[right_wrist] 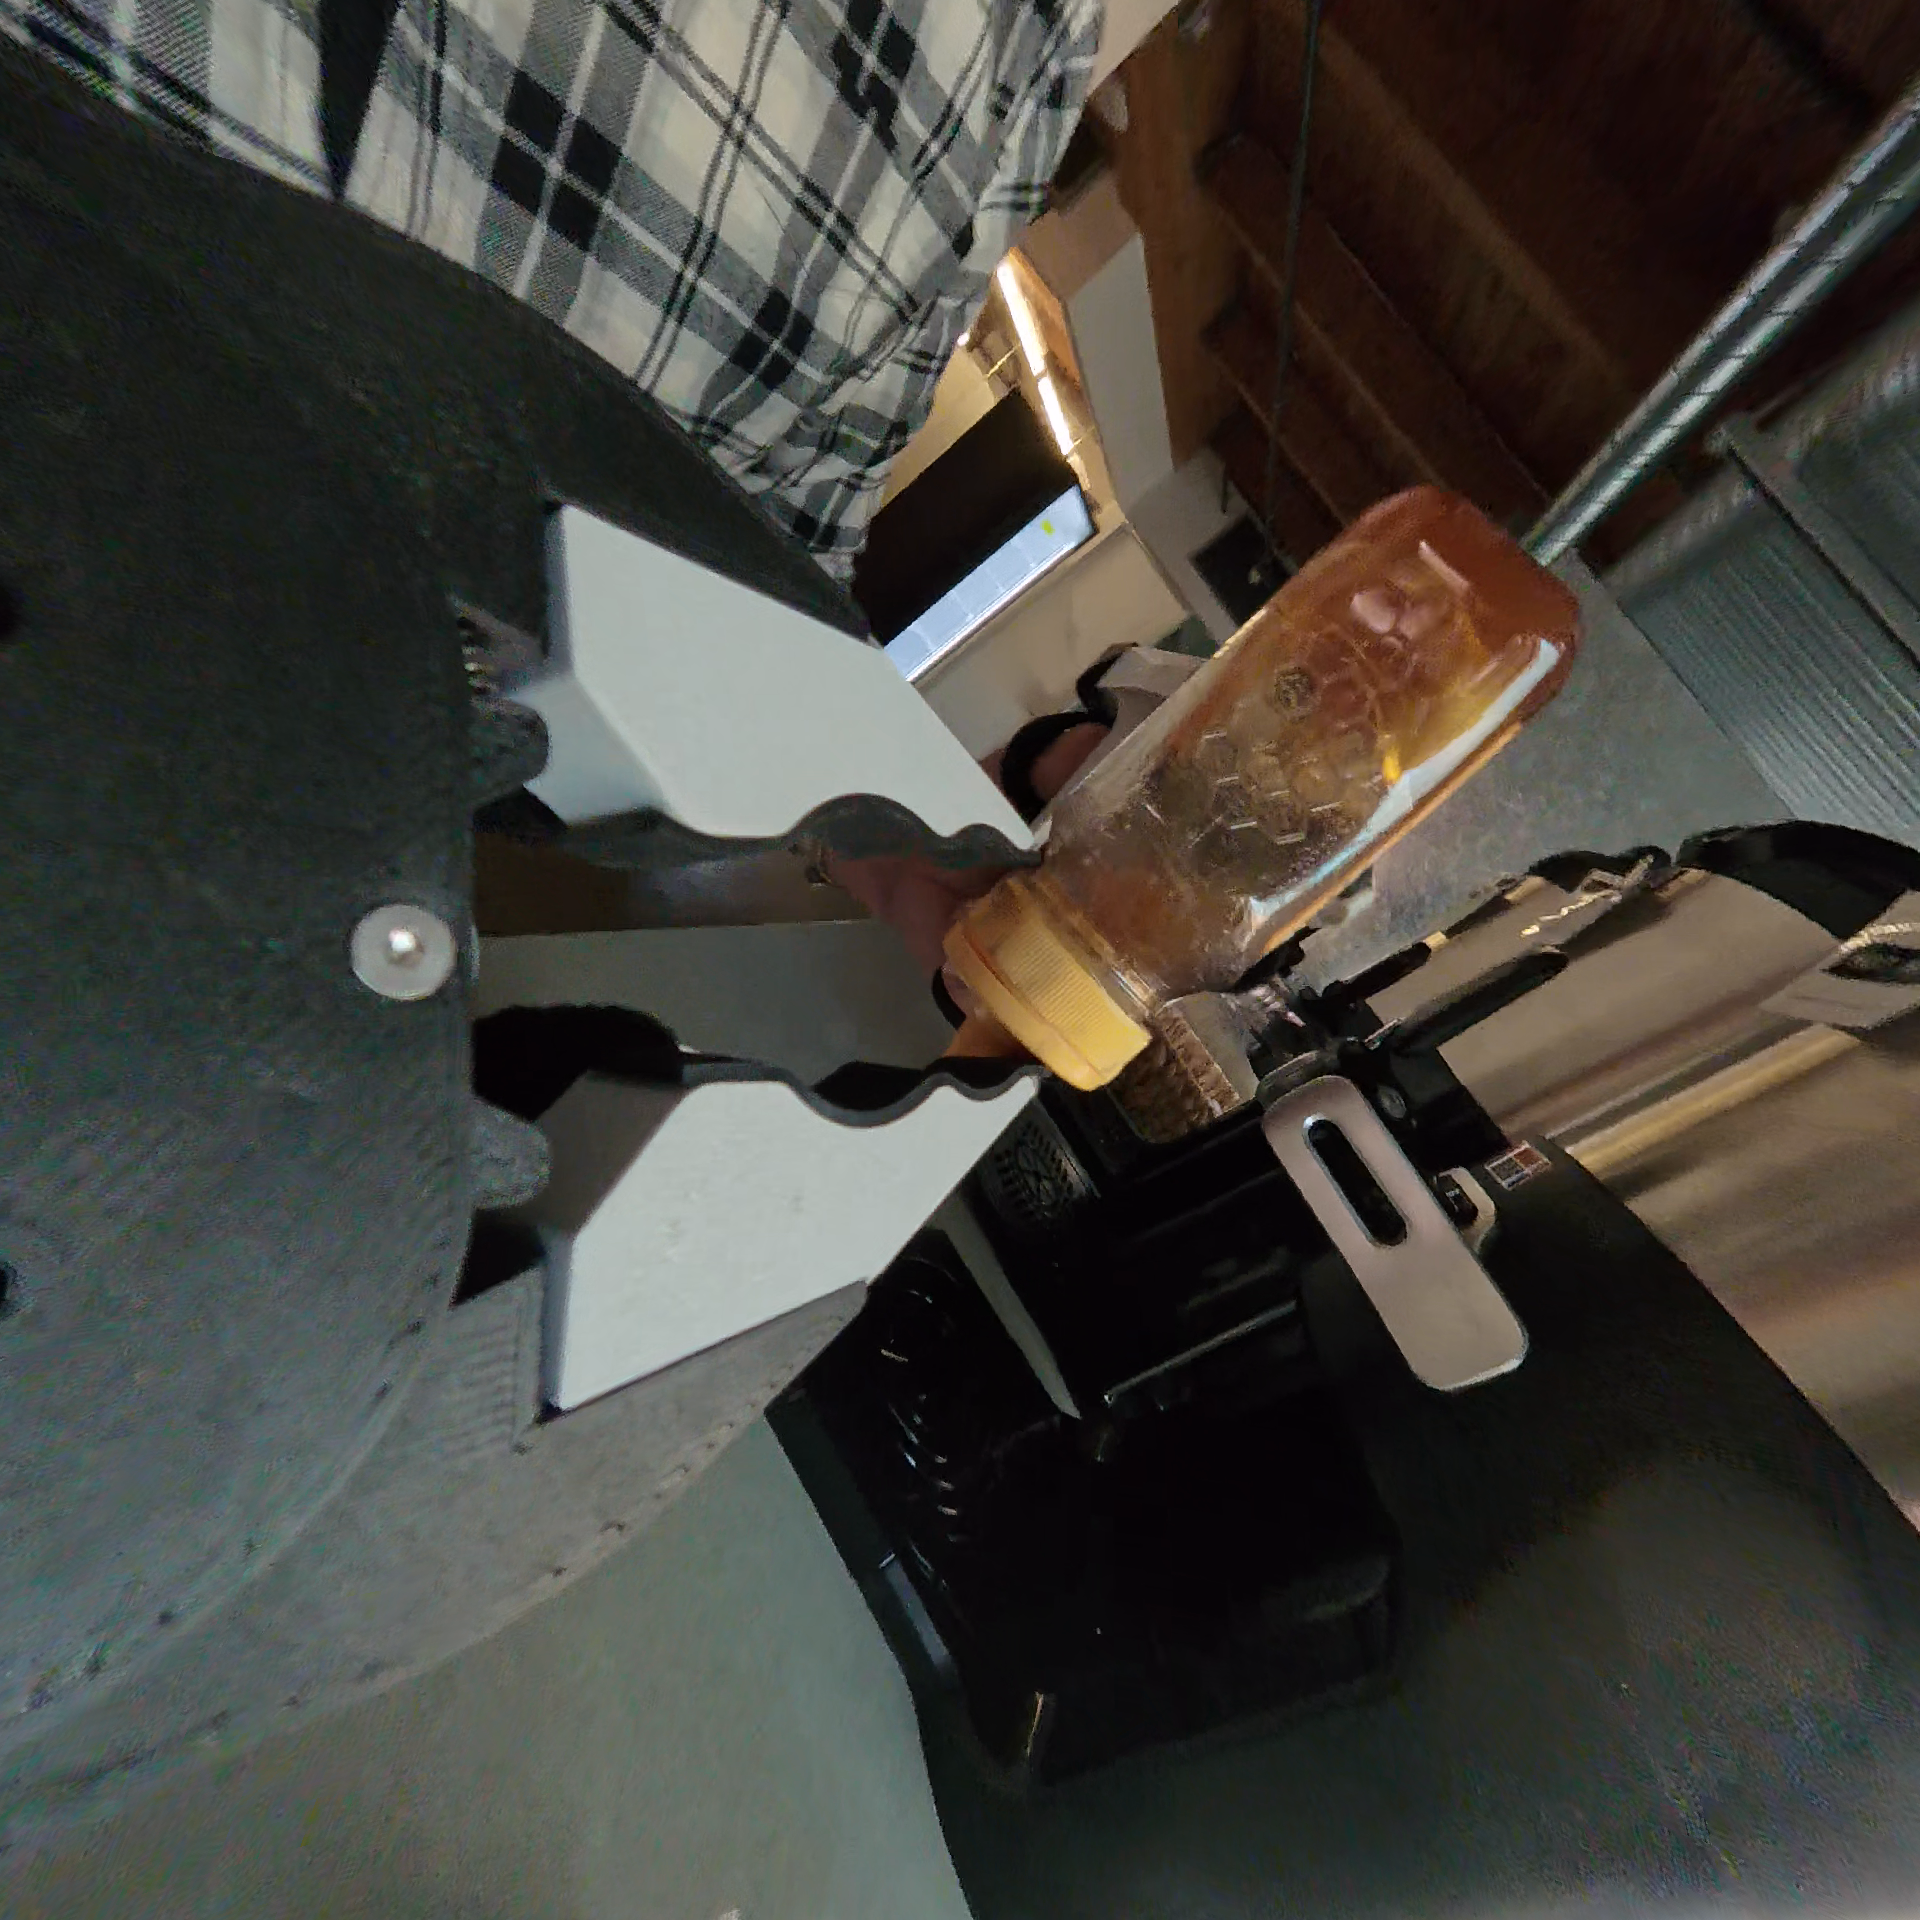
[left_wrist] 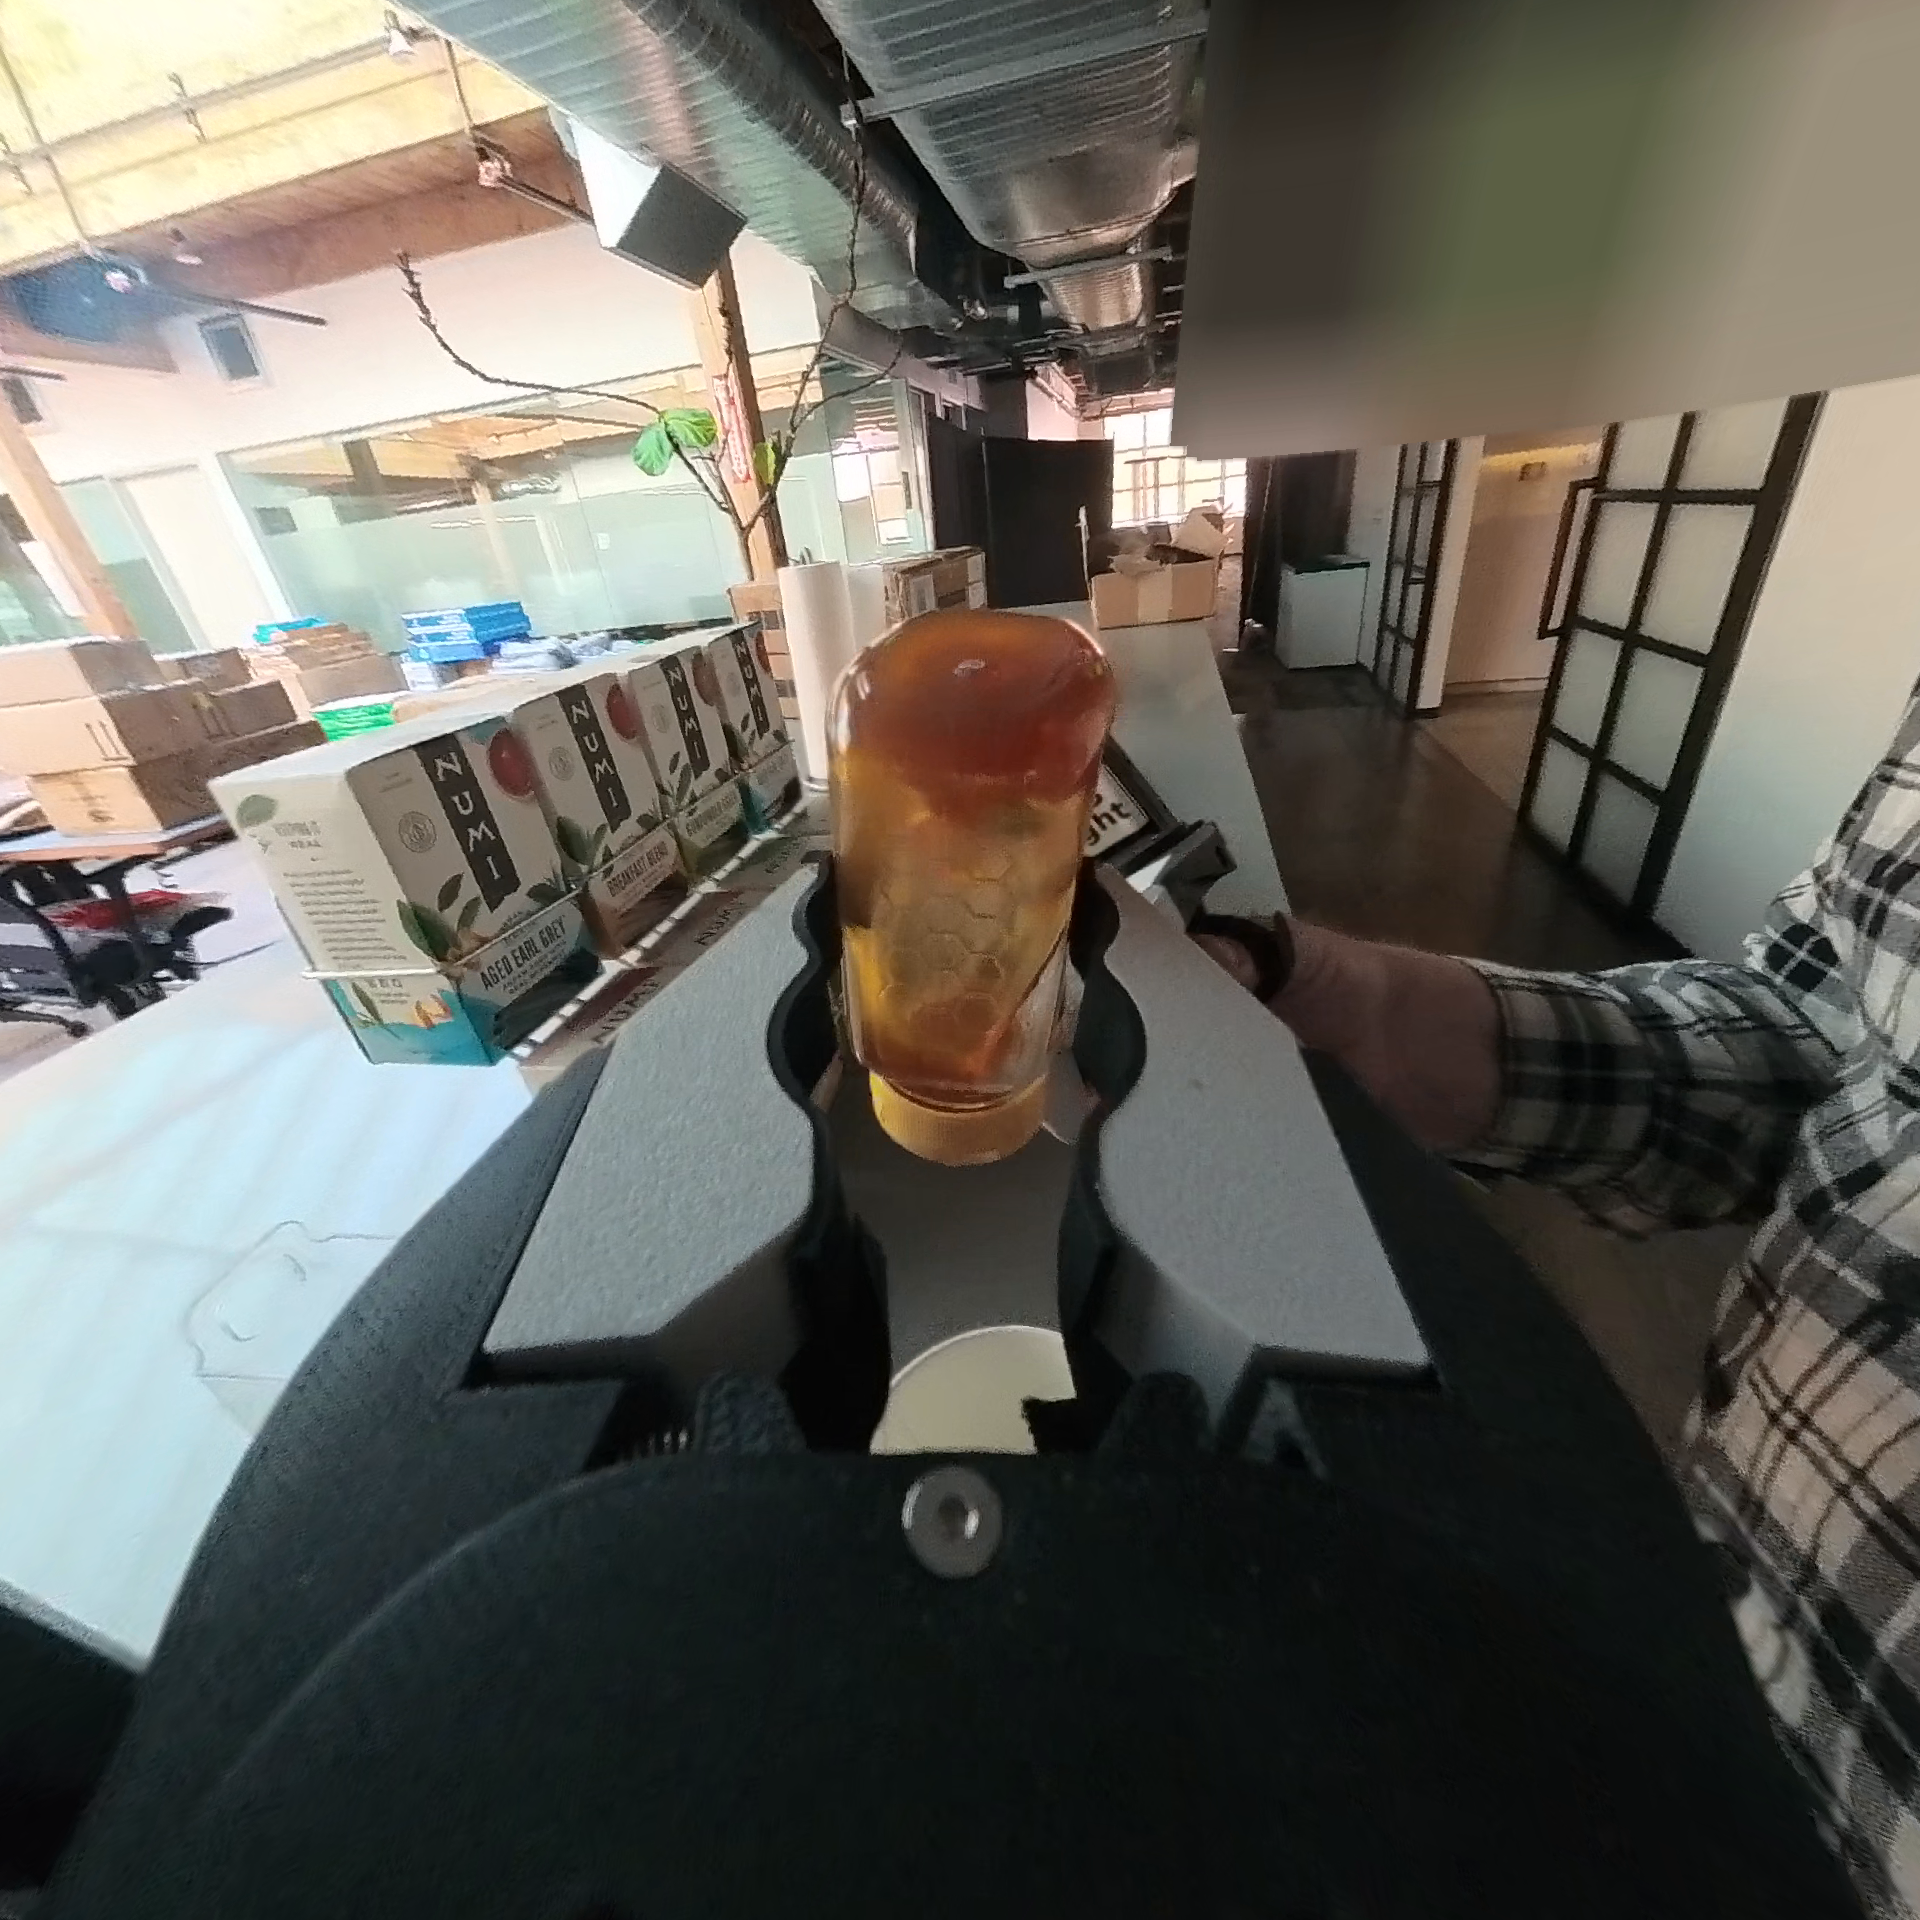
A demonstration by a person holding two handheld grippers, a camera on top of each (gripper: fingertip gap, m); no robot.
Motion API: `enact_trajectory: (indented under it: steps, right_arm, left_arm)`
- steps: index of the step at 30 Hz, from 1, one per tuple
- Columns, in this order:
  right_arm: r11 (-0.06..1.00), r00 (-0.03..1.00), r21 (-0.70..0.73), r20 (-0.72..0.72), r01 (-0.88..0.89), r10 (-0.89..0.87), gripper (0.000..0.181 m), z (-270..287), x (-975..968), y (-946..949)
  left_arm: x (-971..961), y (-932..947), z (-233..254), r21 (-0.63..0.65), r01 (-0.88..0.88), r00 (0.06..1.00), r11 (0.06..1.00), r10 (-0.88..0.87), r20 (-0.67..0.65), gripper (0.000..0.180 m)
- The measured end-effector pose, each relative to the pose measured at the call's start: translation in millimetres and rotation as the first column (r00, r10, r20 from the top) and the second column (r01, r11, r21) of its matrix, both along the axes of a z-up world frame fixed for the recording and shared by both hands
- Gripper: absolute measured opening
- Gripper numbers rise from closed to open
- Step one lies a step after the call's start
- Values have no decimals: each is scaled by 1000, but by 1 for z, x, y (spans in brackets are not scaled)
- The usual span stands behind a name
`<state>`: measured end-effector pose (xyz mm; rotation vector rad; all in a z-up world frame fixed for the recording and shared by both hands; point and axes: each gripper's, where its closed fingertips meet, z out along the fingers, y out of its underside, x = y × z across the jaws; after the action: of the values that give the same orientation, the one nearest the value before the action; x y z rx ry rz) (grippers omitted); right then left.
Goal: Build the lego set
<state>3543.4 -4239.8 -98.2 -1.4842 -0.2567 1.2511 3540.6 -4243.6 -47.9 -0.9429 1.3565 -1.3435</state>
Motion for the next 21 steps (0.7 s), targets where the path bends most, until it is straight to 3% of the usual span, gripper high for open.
enact_trajectory:
  steps: [13,18,20,21]
  right_arm:
    - [999,996,9,-82,44,-43,31,6,0,2]
    - [993,993,77,-82,88,-82,32,15,2,2]
    - [988,992,87,-32,125,-123,56,11,5,3]
    - [988,993,95,-27,120,-118,58,10,4,1]
  left_arm:
    - [-2,-1,5,13,-42,998,999,42,45,43]
    - [-4,11,17,-152,-30,994,988,46,97,43]
    - [-7,18,22,-240,-8,990,971,42,137,43]
    - [-9,21,24,-290,19,986,957,29,162,43]
